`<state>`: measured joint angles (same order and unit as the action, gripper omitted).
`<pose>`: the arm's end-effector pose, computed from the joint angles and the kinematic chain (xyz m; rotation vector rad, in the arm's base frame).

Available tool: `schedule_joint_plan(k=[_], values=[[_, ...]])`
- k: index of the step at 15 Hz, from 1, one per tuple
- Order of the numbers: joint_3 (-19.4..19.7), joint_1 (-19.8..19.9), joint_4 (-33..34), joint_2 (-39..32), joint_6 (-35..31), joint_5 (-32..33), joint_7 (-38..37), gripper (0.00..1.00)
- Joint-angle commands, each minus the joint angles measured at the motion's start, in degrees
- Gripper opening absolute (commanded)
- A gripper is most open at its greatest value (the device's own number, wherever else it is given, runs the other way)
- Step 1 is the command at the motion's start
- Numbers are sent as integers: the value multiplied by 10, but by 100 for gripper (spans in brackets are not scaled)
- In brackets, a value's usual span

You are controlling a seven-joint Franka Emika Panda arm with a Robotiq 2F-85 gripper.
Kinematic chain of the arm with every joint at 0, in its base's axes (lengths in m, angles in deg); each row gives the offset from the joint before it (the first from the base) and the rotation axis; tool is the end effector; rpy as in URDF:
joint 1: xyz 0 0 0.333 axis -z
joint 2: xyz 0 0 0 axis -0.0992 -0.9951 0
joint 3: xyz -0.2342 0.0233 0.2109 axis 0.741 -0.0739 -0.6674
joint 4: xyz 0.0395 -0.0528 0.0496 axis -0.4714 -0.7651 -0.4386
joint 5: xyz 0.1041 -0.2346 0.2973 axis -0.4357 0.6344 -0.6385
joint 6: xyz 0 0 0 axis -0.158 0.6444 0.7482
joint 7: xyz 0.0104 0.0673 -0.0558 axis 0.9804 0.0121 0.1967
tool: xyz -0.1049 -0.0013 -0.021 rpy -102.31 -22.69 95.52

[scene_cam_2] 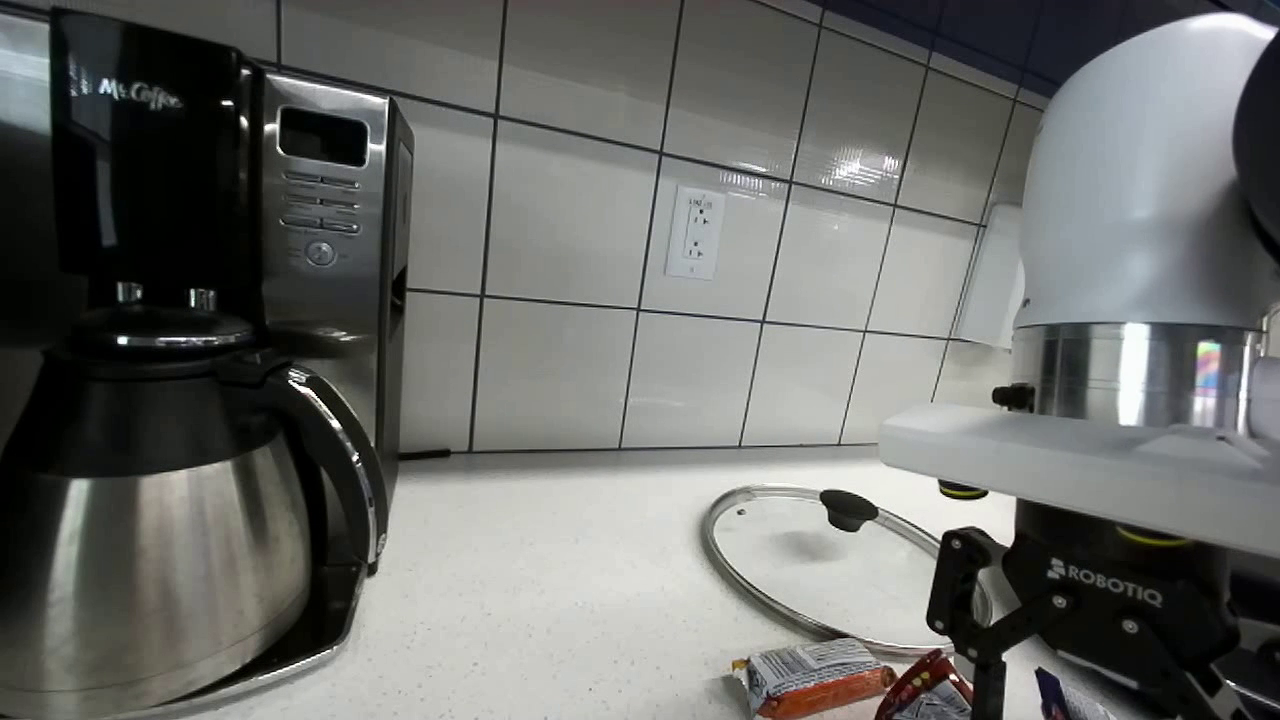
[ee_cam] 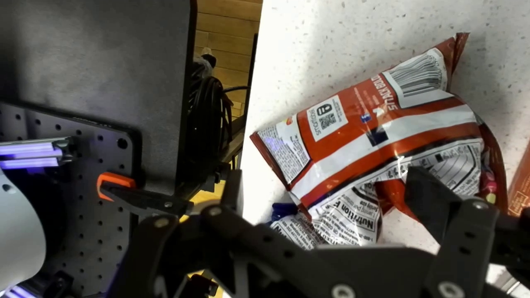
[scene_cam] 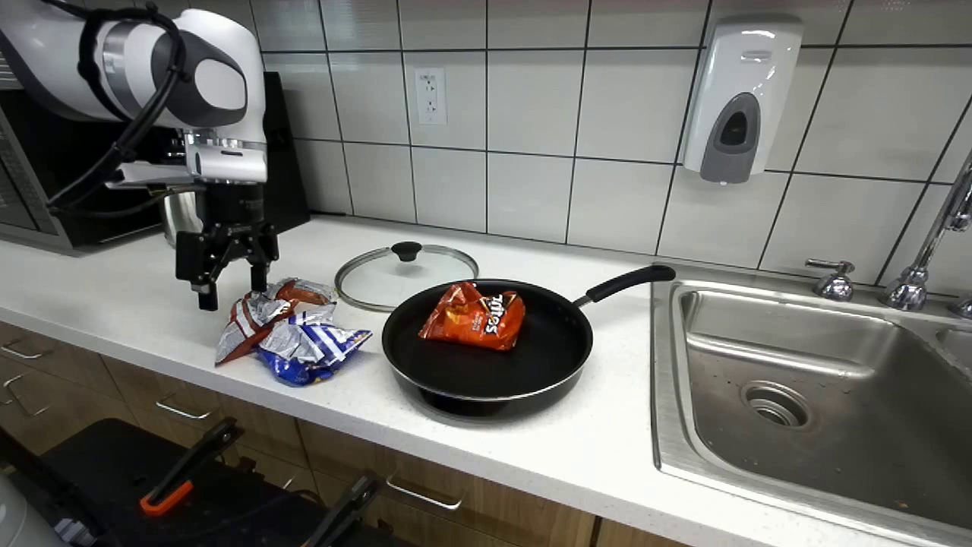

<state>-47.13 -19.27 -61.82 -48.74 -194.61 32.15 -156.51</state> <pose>0.3797 0.1753 0.2381 2.3681 -1.8554 -0.2880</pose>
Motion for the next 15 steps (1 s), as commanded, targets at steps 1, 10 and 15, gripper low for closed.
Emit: schedule_joint_plan(k=[1, 10, 15], values=[[-2, 6, -20, 16, -9, -1, -20, 100], [9, 13, -27, 12, -13, 2, -26, 100], [8, 12, -23, 4, -16, -3, -21, 100]])
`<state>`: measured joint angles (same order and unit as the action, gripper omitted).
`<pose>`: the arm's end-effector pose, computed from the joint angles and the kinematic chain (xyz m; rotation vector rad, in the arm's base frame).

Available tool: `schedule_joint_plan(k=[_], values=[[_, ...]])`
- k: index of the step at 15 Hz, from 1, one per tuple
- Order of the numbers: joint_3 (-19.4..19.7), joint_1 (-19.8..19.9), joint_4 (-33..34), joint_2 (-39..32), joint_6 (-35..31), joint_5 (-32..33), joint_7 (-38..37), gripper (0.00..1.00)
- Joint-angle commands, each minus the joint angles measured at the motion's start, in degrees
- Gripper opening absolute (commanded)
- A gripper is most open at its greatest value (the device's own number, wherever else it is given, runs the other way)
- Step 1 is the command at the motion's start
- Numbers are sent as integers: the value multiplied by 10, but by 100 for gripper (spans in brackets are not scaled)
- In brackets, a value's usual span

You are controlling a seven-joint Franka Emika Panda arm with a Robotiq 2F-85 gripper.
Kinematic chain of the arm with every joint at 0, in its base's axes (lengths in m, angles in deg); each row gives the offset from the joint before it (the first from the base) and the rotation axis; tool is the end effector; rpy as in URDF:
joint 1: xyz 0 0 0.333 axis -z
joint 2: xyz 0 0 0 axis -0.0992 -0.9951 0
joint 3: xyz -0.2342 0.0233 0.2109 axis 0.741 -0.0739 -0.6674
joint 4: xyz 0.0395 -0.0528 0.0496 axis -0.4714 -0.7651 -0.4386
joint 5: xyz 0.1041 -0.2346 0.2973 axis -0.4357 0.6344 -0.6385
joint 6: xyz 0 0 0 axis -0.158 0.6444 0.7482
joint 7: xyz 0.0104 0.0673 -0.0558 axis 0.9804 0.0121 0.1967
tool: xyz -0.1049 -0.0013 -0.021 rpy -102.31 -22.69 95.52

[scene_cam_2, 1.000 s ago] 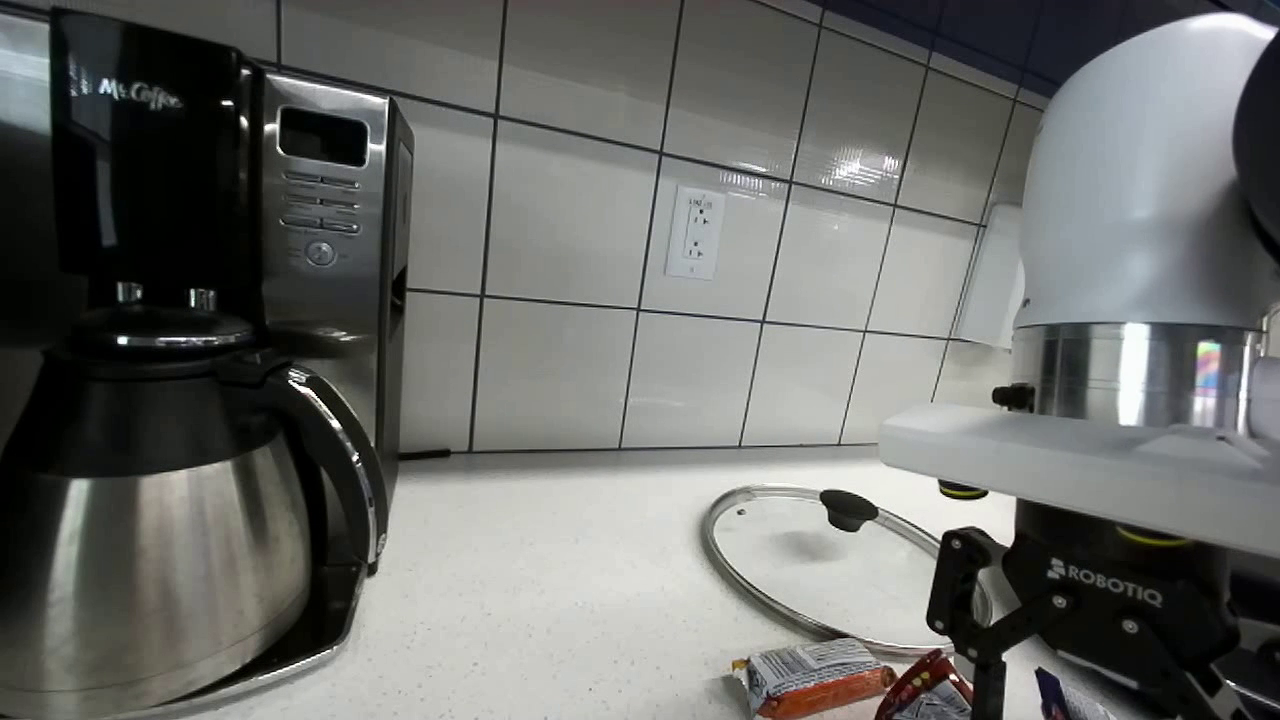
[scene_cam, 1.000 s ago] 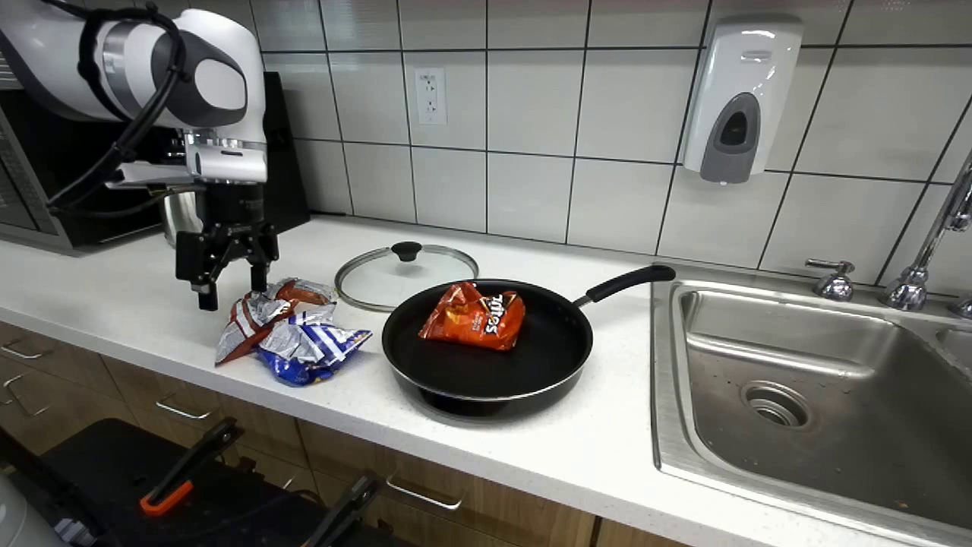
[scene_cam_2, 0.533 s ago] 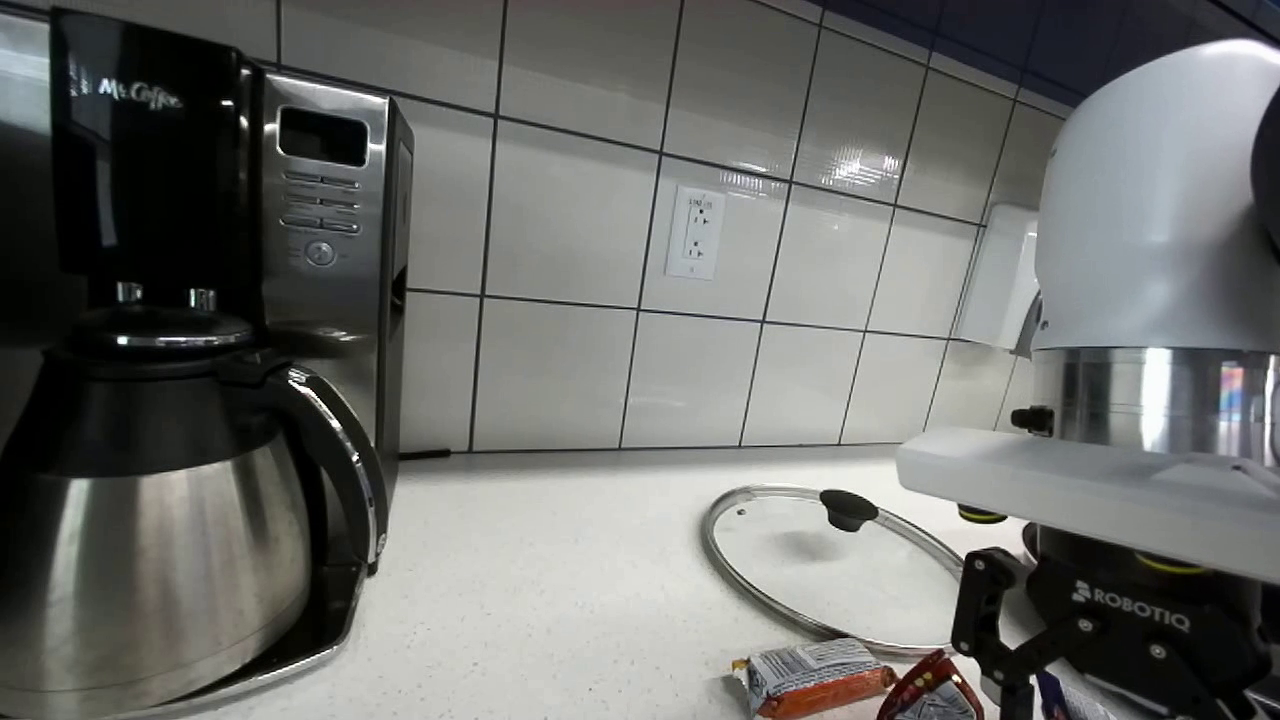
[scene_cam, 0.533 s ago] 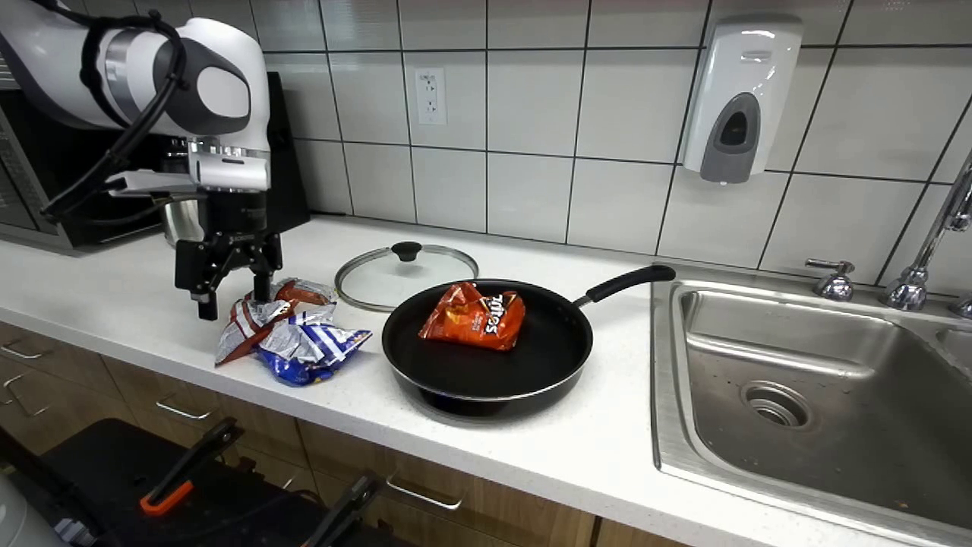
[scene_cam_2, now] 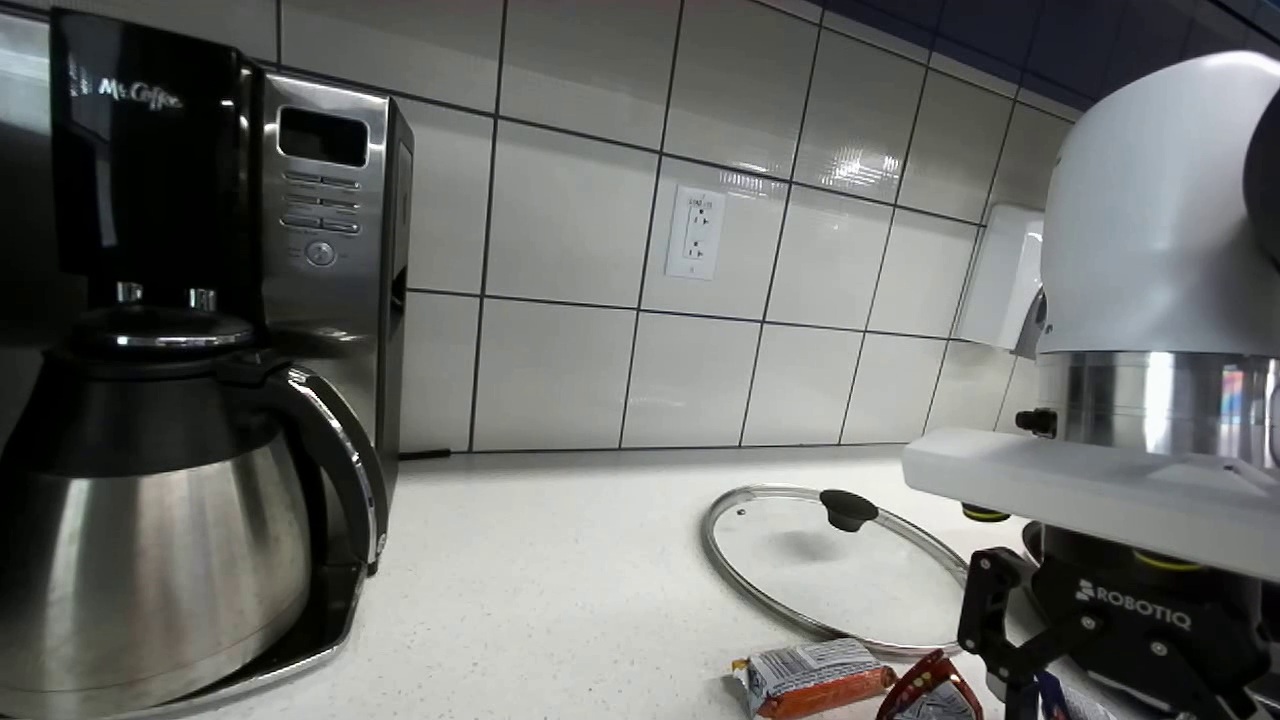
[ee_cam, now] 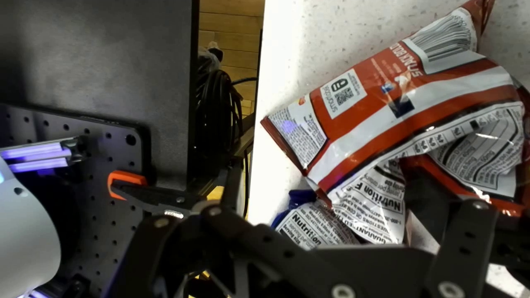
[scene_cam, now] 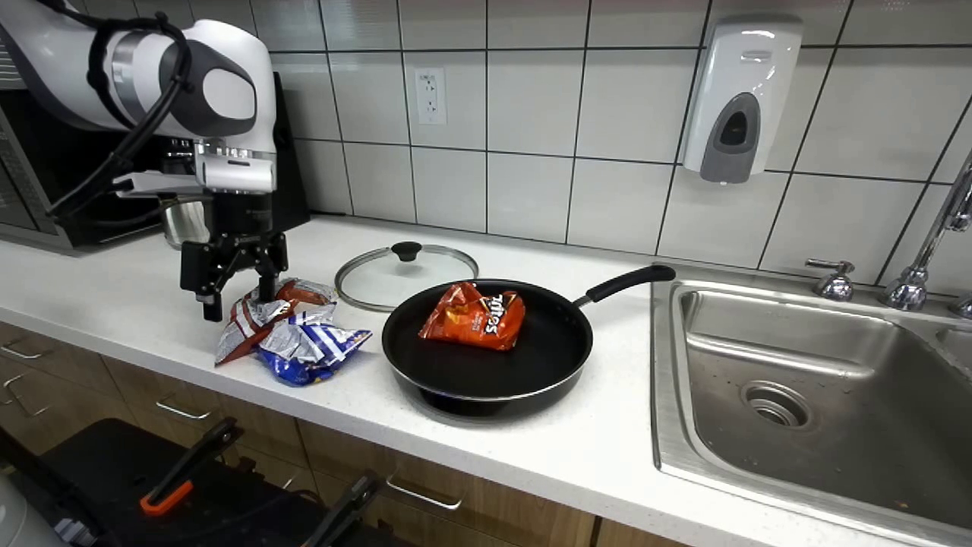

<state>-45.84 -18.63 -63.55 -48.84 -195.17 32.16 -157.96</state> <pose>0.3749 0.1578 0.2282 2.2944 -1.9135 -0.3006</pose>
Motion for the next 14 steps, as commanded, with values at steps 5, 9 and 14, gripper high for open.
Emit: schedule_joint_plan(k=[5, 9, 14], values=[[-6, 4, -3, -2, -16, -7, -3, 100], [-6, 4, 0, -10, -22, -7, -2, 73], [-4, 5, 4, -19, -28, -5, 0, 37]])
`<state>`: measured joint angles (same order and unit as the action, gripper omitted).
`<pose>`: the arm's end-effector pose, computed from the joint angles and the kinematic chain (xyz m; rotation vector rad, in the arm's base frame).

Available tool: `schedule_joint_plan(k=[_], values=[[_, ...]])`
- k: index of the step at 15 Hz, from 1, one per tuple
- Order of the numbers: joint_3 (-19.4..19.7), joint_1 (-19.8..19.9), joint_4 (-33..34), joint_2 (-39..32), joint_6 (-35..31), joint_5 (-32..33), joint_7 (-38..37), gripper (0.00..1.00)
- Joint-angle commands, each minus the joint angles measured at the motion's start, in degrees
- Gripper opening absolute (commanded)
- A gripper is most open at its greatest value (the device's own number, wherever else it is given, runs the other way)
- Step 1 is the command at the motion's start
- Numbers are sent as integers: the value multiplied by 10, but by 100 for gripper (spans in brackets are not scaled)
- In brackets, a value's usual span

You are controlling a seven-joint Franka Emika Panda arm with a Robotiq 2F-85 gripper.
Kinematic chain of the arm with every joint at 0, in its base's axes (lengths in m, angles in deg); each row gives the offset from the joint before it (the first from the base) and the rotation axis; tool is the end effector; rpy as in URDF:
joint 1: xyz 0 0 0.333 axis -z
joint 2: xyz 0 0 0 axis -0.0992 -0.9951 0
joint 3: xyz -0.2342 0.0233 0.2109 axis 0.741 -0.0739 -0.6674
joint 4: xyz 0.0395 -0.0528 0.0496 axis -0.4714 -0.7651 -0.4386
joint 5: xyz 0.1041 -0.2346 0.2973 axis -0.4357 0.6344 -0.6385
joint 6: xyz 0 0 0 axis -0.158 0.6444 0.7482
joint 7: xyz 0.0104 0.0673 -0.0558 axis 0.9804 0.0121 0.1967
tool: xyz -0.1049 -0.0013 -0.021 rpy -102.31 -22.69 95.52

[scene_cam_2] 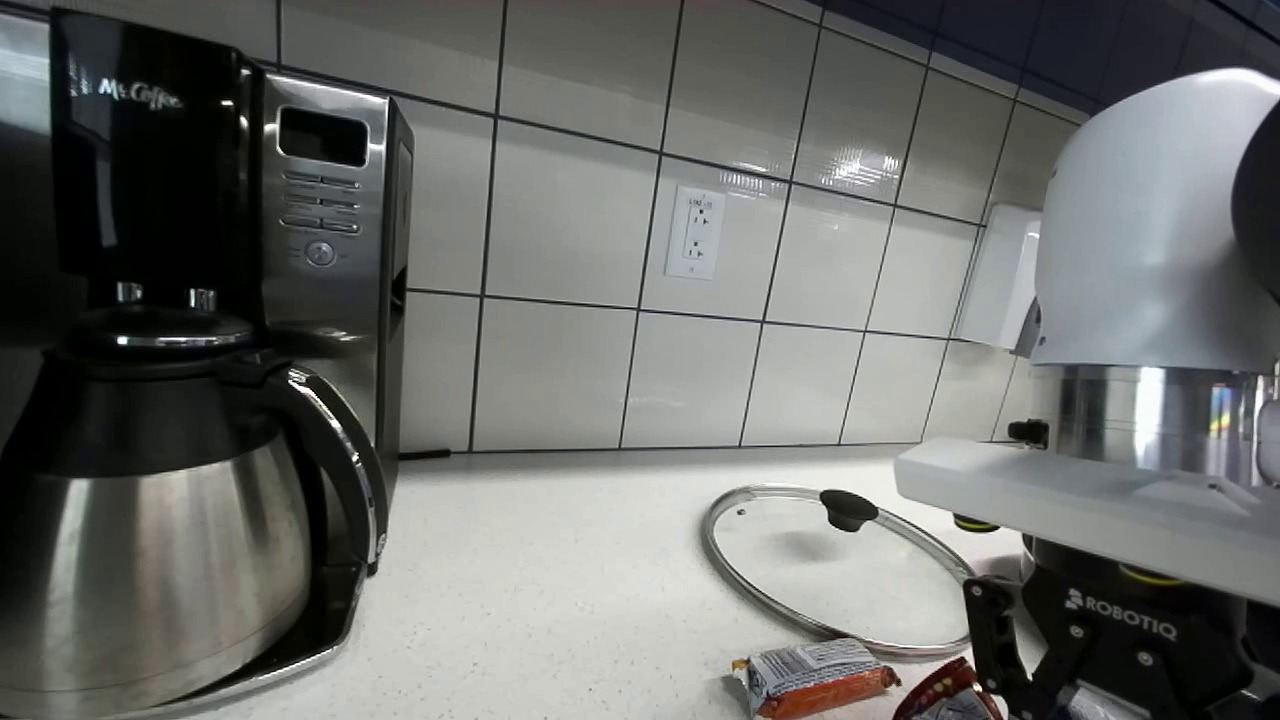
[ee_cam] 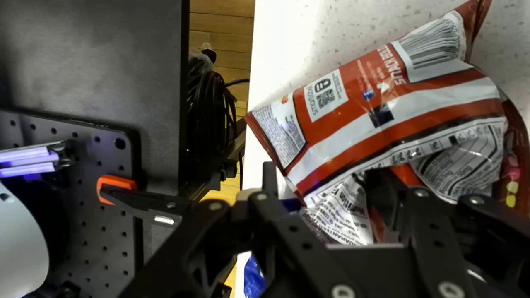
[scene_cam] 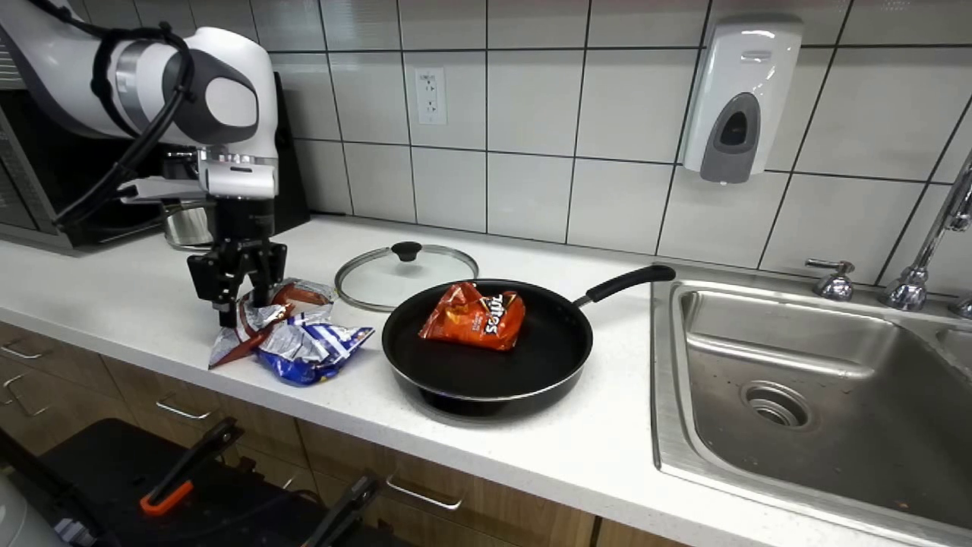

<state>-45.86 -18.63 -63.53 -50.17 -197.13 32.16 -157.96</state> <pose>0.3767 0.1583 0.2211 2.3005 -1.9224 -0.2926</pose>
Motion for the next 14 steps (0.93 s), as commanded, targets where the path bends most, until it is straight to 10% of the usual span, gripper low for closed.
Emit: schedule_joint_plan(k=[1, 5, 14], values=[[-3, 5, 5, -7, -9, -5, 1, 28], [-2, 6, 8, -10, -10, -4, 2, 1], [-8, 0, 18, 7, 1, 10, 2, 0]])
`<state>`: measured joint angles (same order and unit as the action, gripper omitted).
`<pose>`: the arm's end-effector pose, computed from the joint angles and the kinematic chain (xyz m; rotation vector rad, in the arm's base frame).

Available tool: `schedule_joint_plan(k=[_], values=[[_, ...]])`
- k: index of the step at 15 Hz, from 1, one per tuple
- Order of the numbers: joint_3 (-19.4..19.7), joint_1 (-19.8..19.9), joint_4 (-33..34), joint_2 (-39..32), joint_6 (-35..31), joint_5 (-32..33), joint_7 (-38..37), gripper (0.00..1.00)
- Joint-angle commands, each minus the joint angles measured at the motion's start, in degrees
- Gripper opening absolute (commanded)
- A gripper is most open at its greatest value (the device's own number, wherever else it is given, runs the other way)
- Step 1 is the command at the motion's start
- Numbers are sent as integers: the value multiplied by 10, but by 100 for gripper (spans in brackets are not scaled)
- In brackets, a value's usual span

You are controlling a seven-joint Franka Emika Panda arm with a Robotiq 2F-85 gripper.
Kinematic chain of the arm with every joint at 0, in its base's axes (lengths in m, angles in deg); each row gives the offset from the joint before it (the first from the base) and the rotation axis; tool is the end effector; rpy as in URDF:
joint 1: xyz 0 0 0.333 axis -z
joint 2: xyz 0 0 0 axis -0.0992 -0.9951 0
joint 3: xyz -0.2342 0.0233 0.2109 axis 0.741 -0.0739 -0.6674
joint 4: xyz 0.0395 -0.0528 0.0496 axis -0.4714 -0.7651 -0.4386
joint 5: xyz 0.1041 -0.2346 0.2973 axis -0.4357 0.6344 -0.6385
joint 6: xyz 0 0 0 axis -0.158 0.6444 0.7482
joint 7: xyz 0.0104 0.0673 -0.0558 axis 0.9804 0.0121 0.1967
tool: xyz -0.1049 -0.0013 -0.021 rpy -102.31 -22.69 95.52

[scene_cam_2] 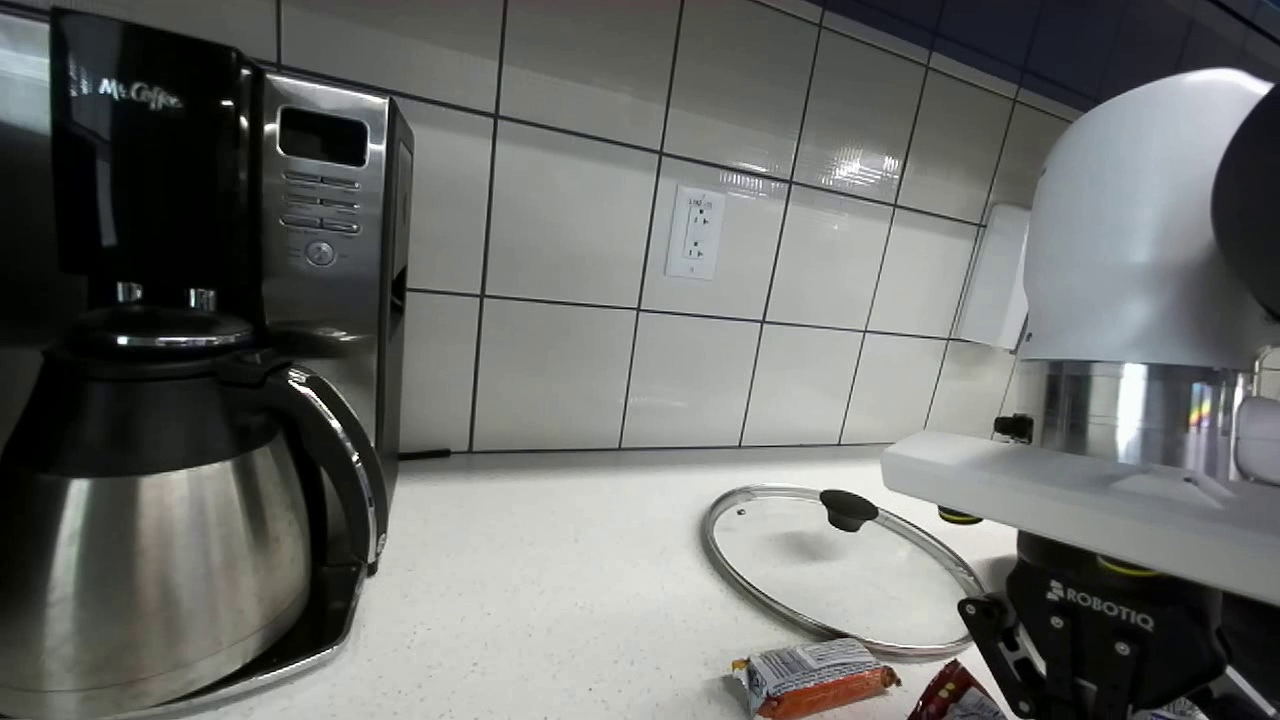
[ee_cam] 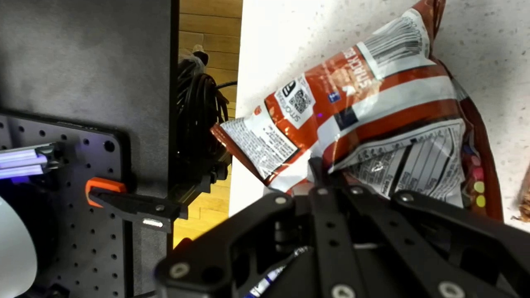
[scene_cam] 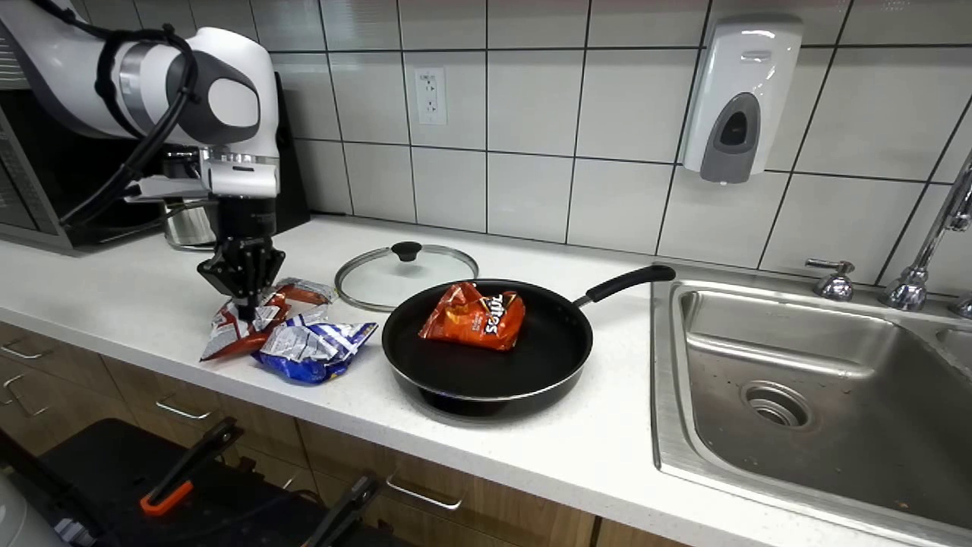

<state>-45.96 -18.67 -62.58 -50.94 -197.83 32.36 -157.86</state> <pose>0.3828 0.1619 0.2216 2.3180 -1.9234 -0.2814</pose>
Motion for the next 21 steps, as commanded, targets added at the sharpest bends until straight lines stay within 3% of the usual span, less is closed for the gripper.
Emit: schedule_joint_plan(k=[1, 11, 21], values=[[-7, -1, 10, 22, 11, 11, 1, 0], [-3, 16, -11, 118, 36, 55, 15, 0], [37, 102, -83, 236, 40, 114, 75, 0]])
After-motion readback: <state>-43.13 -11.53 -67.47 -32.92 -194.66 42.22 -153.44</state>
